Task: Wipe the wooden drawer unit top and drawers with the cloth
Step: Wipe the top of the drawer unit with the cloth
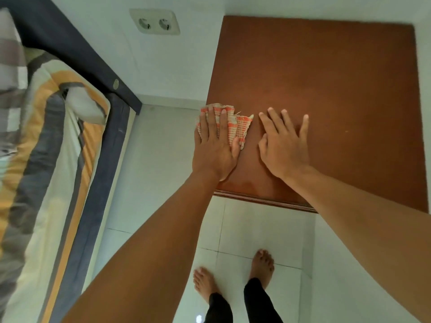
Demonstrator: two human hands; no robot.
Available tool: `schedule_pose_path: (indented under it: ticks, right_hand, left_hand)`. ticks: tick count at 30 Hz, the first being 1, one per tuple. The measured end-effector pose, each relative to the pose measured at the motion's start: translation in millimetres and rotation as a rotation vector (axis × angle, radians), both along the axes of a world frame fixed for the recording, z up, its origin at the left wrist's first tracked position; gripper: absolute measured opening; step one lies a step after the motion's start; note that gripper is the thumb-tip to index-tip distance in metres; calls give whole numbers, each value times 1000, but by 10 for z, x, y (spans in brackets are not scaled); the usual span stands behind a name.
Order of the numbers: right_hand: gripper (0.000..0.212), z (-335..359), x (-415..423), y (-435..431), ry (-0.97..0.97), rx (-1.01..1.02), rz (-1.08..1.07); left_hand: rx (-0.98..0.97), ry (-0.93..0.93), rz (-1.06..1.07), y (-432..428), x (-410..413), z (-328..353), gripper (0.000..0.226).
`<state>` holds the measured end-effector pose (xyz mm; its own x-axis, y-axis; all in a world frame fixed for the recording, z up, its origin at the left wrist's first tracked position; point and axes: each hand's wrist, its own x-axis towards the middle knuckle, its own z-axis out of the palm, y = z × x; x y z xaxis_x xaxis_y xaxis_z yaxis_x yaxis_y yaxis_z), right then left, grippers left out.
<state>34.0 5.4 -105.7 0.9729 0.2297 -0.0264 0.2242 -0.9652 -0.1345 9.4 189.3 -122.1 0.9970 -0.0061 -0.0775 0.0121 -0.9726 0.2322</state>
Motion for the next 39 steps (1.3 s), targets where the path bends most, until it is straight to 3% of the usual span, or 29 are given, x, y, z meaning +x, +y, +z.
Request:
schedule_pose_path:
  ticks: [9,13,21,24,27,32,35,37,39]
  right_hand:
    - [57,153,-210,141,53,-79,-94]
    - [58,177,-738,76,-34,-68,-3]
    - [59,231,-1350,20,-65,-88,13]
    - [60,370,-1558,10,-60,-103,46]
    - [61,576,-1786,-14,-19,-76,82]
    - [78,926,-2048,27,124,-22,81]
    - [88,1074,-2067,45,166,156,2]
    - [82,1109,-2061,50,135,346,-57]
    - [56,1112,-2079,58,106,548,-129]
  left_hand:
    - [-45,38,-35,113,-707,47,78]
    - [-43,95,-67,185,-962,96,80]
    - [143,194,-200,378,-1394,-39,68]
    - [192,147,-392,406,-1709,251,64]
    - [66,381,-432,545,-1775,599,61]
    - [-306,243,-418,458,-1497,1306,51]
    - [-472,205,-444,279,-1402,1656,48]
    - [-533,186,-444,173,-1399,1759,46]
    - [-567,172,-433,96,-1437,1760,45]
